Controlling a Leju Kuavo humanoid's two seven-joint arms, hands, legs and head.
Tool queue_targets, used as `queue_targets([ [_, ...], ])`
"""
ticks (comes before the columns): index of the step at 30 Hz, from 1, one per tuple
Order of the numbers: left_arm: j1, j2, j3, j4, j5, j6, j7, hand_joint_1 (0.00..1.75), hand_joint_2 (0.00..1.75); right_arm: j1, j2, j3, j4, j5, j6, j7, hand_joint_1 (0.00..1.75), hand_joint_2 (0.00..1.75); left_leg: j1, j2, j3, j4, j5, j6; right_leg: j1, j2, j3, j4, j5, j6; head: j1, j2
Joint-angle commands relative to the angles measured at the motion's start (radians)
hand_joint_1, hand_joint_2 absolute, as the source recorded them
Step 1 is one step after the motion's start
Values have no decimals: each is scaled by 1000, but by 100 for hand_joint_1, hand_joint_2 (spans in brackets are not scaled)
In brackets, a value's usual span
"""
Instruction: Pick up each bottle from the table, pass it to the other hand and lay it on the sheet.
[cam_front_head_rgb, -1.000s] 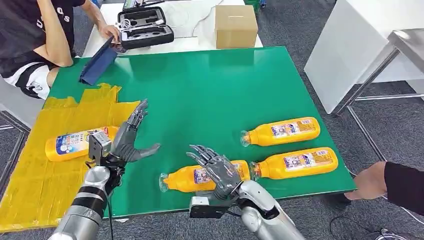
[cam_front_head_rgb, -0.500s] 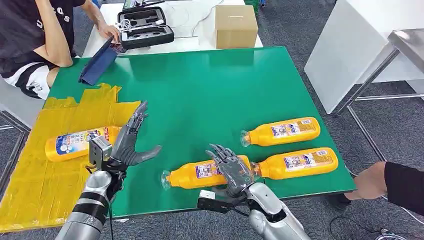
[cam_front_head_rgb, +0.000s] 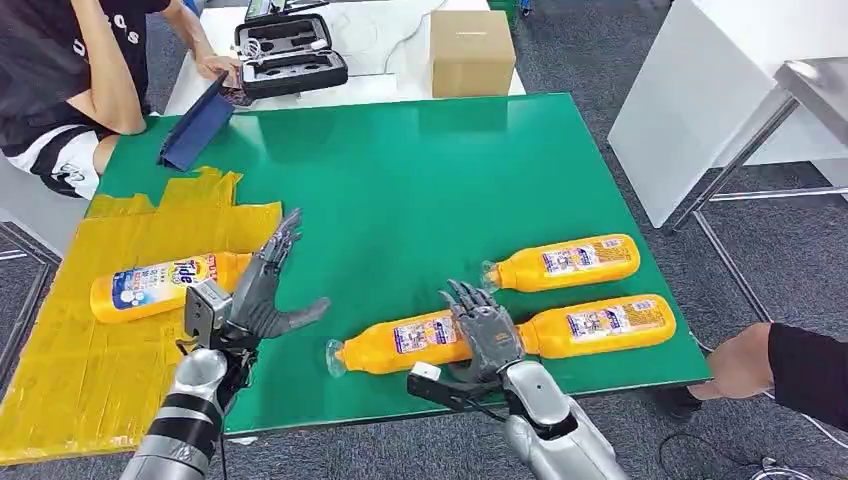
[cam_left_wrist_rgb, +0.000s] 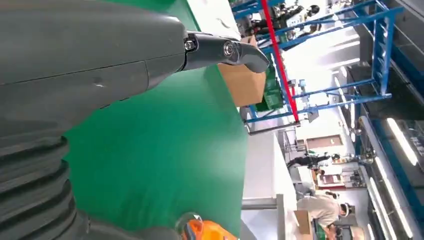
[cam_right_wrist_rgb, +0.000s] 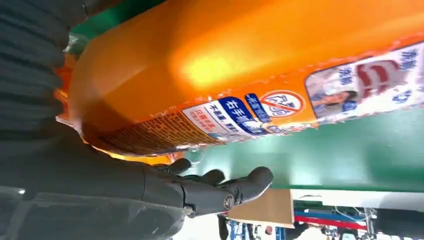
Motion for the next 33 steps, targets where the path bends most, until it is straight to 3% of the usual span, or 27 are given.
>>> queue_targets([
  [1, -12, -6, -38, 23, -3, -1, 14, 0, 175, -101, 10, 9, 276, 42, 54, 45, 0, 175, 0, 0, 8, 0, -2, -1, 1, -1, 8, -1, -2, -2, 0, 0],
  [3, -13, -7, -38, 26, -1, -1, 14, 0, 175, -112, 11, 14, 305, 57, 58, 58, 5, 175, 1, 1, 7, -1, -2, -1, 1, -1, 7, -2, -1, -1, 0, 0],
  [4, -14, -7, -37, 27, -1, 0, 13, 0, 175, -119, 12, 17, 322, 65, 59, 64, 24, 175, 1, 1, 9, -1, -2, -1, 1, -1, 9, -2, -1, -2, 0, 0],
  [5, -14, -6, -37, 26, -1, 1, 13, 0, 175, -123, 11, 16, 331, 64, 62, 65, 108, 175, 1, 0, 11, -1, -2, -1, 1, -2, 10, -2, -1, -2, 0, 0],
  [15, -15, -6, -38, 25, -1, 1, 13, 0, 175, -128, 11, 20, 342, 65, 67, 58, 108, 175, 0, -2, 16, -2, -1, -1, 1, -3, 6, -3, -3, -3, 0, 0],
  [16, -15, -4, -39, 22, -1, 0, 12, 0, 175, -131, 12, 20, 346, 63, 70, 53, 155, 175, 0, -3, 17, -2, -1, -1, 1, -4, 8, -3, -3, -4, 0, 0],
  [17, -16, -4, -39, 19, 0, 0, 11, 0, 175, -132, 11, 19, 350, 61, 71, 50, 175, 175, 1, -3, 17, -2, -1, -1, 1, -4, 8, -3, -3, -4, 0, 0],
  [23, -17, -11, -47, 22, 9, -9, 11, 0, 175, -170, 6, 48, 465, 80, 113, 36, 175, 175, 1, -3, 19, -2, -1, 0, 2, -5, 19, -3, -2, -2, 0, 0],
  [29, -14, -11, -51, 14, 15, -6, 5, 0, 175, -200, 24, 34, 512, 68, 74, 35, 175, 175, 1, -2, 24, -1, -6, -3, 2, -4, 13, -2, -5, -3, 0, 0],
  [33, -3, -14, -54, -16, 17, -1, 19, 0, 175, -211, 59, -26, 497, 119, -37, 151, 175, 175, 1, -1, 28, -2, -9, 0, 1, -1, 16, -3, -9, -4, 0, 0],
])
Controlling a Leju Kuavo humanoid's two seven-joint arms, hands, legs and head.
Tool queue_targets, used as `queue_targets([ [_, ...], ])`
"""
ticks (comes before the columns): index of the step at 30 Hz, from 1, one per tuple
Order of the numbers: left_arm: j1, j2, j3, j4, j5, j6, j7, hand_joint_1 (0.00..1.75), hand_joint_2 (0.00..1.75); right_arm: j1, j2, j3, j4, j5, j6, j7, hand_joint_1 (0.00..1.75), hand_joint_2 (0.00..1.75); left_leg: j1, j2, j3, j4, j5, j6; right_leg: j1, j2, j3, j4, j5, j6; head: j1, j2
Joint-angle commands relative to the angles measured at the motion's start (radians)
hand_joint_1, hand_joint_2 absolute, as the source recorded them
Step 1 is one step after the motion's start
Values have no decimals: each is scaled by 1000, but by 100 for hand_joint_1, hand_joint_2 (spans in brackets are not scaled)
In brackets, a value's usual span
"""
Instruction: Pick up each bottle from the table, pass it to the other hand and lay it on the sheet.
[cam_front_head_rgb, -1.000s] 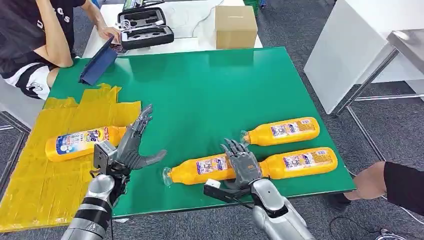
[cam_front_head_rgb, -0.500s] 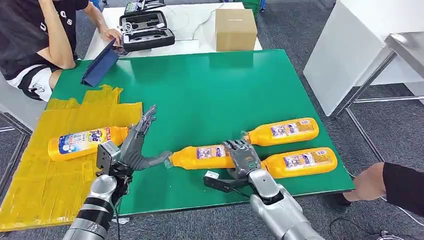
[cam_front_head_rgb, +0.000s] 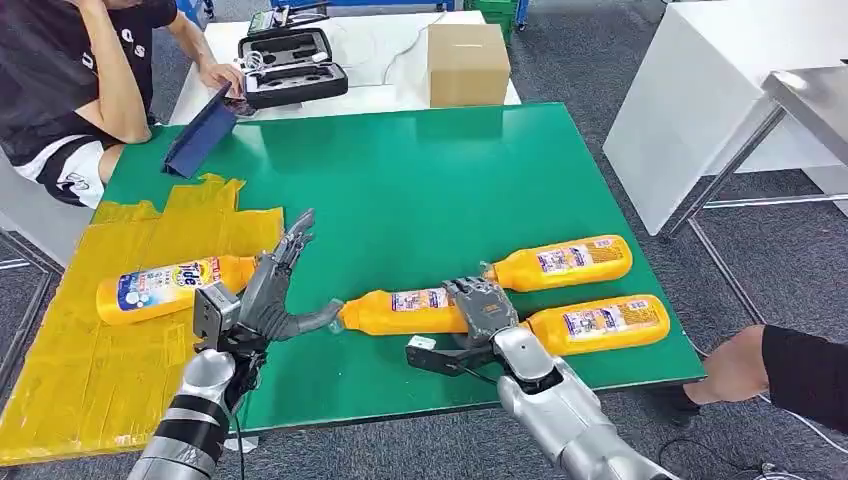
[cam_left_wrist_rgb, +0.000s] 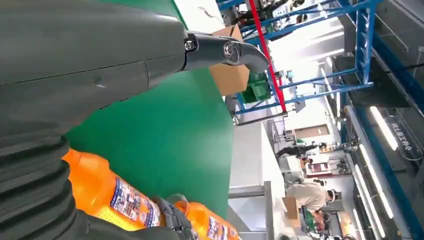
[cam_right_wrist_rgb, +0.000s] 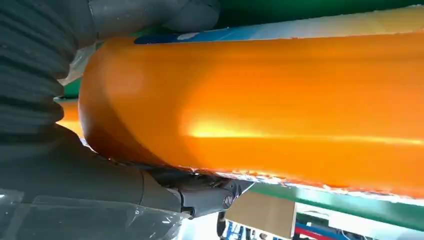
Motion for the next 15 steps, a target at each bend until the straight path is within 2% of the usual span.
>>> queue_targets([
  [1, -7, -4, -23, -6, 11, -3, 19, 0, 175, 3, 36, -61, 123, 42, -142, 130, 175, 175, 1, -2, -1, -1, 1, -1, 1, -4, 0, -1, 0, -1, 0, 0],
  [4, 1, -3, -25, -31, 86, -72, 23, 0, 175, 22, 65, -161, 65, -18, -277, 55, 175, 175, 1, -2, -2, -1, 3, -1, 1, -4, 0, -1, 0, -1, 0, 0],
  [5, 6, -3, -26, -49, 100, -74, 21, 0, 175, 39, 82, -208, 23, -84, -326, -17, 175, 175, 0, -2, -1, 0, 4, -2, 0, -2, 1, 0, 0, 0, 0, 0],
  [7, 14, -1, -29, -74, 118, -85, 25, 0, 175, 57, 94, -242, -28, -131, -348, -67, 175, 175, 0, -2, -4, -1, 7, 0, 1, -3, 4, -1, 2, -3, 0, 0],
  [8, 17, -1, -29, -82, 121, -82, 24, 0, 175, 69, 103, -265, -58, -168, -384, -101, 175, 175, 0, -2, -7, -1, 8, 0, 1, -3, 5, 0, 8, 4, 0, 0],
  [9, 23, -4, -24, -98, 141, -85, 28, 0, 175, 86, 115, -293, -99, -220, -405, -147, 175, 175, 0, -2, -12, 1, 10, 0, 0, -2, 1, 1, 10, 3, 0, 0],
  [10, 23, -4, -24, -98, 141, -85, 28, 0, 175, 86, 115, -293, -99, -220, -405, -147, 175, 175, 0, -1, -13, 2, 8, -1, 0, -2, 0, 3, 8, 2, 1, 0],
  [11, 23, -8, -12, -100, 163, -78, 38, 0, 175, 103, 125, -314, -138, -277, -415, -200, 175, 175, 0, -2, -14, 1, 8, 0, 0, -2, 0, 2, 9, 3, 0, 0],
  [12, 23, -8, -12, -100, 163, -78, 38, 0, 175, 103, 125, -314, -138, -277, -415, -200, 175, 175, 0, 1, -14, 2, 7, -1, 0, 0, -2, 3, 8, 2, 0, 0],
  [15, 21, -6, -12, -96, 165, -77, 39, 0, 175, 105, 127, -314, -145, -277, -408, -200, 175, 175, 0, -2, -20, 1, 10, 0, 0, -2, -7, 2, 10, 3, 0, 0],
])
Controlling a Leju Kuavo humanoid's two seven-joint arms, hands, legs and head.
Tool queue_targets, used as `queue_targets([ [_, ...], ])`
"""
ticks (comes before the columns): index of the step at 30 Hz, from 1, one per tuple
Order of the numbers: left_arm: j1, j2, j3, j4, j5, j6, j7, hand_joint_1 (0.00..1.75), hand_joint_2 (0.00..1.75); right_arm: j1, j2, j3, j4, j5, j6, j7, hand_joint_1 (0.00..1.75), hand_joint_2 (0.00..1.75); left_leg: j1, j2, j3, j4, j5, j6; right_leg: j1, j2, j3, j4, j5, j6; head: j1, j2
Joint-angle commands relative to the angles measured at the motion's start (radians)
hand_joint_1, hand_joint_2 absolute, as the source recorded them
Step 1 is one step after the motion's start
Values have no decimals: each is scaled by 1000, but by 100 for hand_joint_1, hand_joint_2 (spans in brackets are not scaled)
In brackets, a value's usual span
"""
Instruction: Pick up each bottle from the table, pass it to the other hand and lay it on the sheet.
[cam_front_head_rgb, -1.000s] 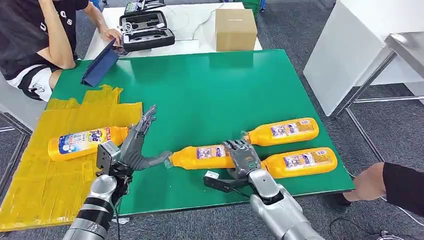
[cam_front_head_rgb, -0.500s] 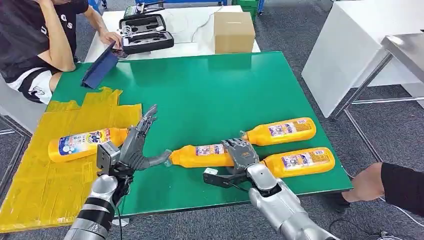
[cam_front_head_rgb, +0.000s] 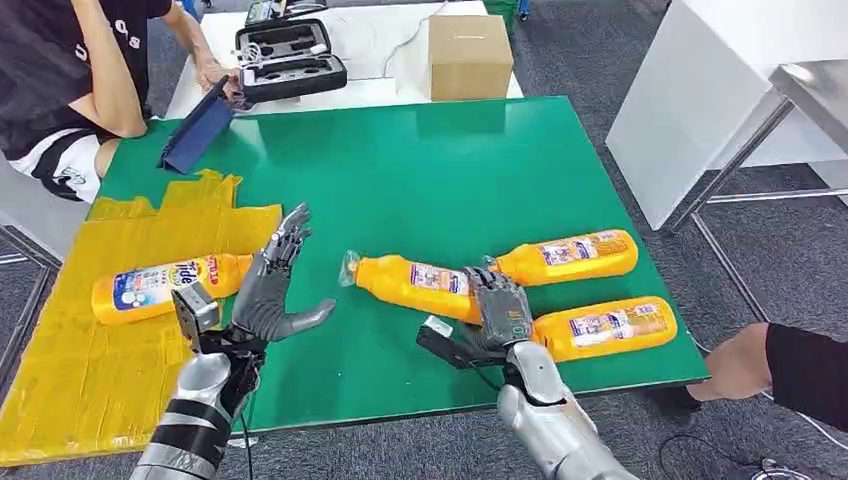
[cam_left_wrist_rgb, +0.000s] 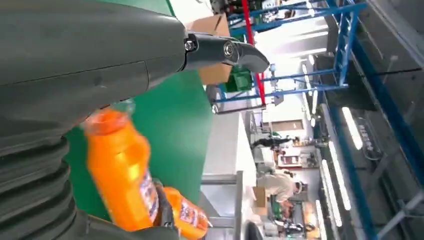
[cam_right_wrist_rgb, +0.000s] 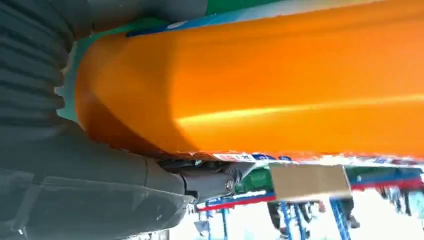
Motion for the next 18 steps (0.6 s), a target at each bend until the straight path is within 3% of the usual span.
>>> queue_targets([
  [1, -8, 3, 2, -10, 24, 2, 16, 0, 175, 31, 46, -123, -96, -62, -16, -58, 175, 175, 0, -1, 3, 0, -3, -1, 1, -3, 3, 1, -3, -2, 0, 0],
  [6, -26, -6, 25, 39, 63, 23, 55, 0, 175, 46, 68, -150, -121, -116, -52, -121, 175, 175, 0, 0, -2, 0, -1, -1, 0, -1, -2, 0, -2, -2, 0, 0],
  [12, -111, -20, 109, 252, 194, 79, 149, 0, 175, 69, 103, -160, -173, -201, -82, -192, 175, 175, 1, 0, 4, 0, -4, -2, 1, -3, 3, 1, -5, -4, 0, 0],
  [13, -114, -21, 117, 261, 211, 78, 157, 0, 175, 70, 105, -157, -177, -209, -86, -201, 175, 175, 1, -1, -1, 0, -2, -1, 1, -2, -1, 0, -3, -3, 0, 0],
  [18, -176, -11, 77, 376, 247, 107, 198, 0, 175, 101, 167, -154, -274, -354, -93, -401, 175, 175, 0, 0, -4, 0, -1, -1, 0, -1, -4, 0, -2, -2, 0, 0],
])
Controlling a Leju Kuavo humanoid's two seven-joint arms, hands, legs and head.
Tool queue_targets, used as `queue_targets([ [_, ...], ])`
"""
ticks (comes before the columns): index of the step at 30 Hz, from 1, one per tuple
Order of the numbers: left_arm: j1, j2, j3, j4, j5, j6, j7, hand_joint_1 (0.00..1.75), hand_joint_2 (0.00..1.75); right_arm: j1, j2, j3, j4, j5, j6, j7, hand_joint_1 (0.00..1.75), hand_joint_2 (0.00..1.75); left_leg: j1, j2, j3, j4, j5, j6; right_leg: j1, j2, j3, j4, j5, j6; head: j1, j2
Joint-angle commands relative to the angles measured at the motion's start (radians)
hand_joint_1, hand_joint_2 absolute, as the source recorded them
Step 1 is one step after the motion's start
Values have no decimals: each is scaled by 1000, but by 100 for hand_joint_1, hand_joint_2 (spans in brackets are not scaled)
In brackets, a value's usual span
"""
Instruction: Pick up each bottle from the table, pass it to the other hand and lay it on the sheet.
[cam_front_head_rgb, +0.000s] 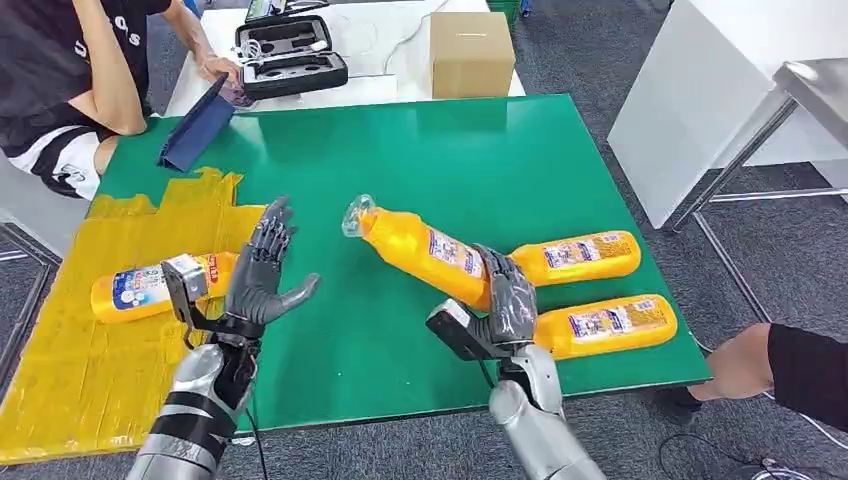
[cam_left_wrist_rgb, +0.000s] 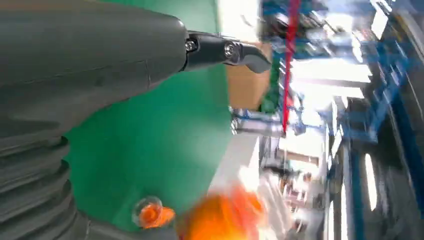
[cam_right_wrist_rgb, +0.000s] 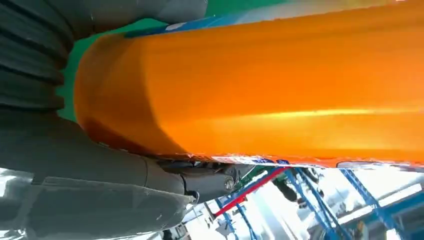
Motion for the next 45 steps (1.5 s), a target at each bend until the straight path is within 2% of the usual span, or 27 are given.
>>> queue_targets([
  [1, -147, -8, 7, 287, 57, 21, 49, 0, 175, 29, 83, 2, -138, -235, 16, -246, 175, 175, 0, -1, 5, 0, -2, -1, 1, -3, 5, 1, -3, -2, 0, 0],
  [5, -154, -11, -10, 293, 73, 8, 54, 0, 175, 35, 78, 28, -163, -271, 33, -246, 175, 175, 0, -1, 0, 0, -1, -1, 0, -2, 1, 1, -1, -1, 0, 0],
  [15, -116, 0, -106, 215, 97, -63, 34, 0, 175, 6, 85, 94, -84, -293, 20, -258, 175, 175, 0, 1, 4, 1, -3, -1, 1, -1, 4, 1, -3, -2, 0, 0],
  [20, -93, 7, -124, 172, 104, -92, 18, 0, 175, 0, 76, 79, -78, -302, 4, -237, 175, 175, 0, 1, 0, 0, -1, -1, 0, 0, 1, 0, -1, -1, 0, 0],
  [26, -66, 5, -150, 116, 106, -102, 17, 0, 175, -42, 70, 16, -48, -341, 4, -226, 175, 175, 0, 1, 4, 1, -3, -1, 1, 0, 5, 0, -2, -2, 0, 0],
  [27, -70, 3, -152, 116, 106, -102, 18, 0, 175, -50, 72, 10, -43, -343, 3, -225, 175, 175, 0, 0, 1, 0, -1, 0, 0, -1, 1, 0, -1, -1, 0, 0],
  [40, -84, -2, -165, 130, 111, -106, 14, 0, 175, -92, 85, 4, 4, -343, 2, -232, 175, 175, 0, 1, 2, 0, -2, -1, 0, 0, 2, 0, -2, -1, 0, 0],
  [45, -103, -3, -173, 152, 115, -114, 7, 0, 175, -124, 97, 74, 108, -278, 49, -212, 175, 175, 0, 1, 3, 1, -3, -1, 1, 0, 4, 1, -2, -2, 0, 0],
])
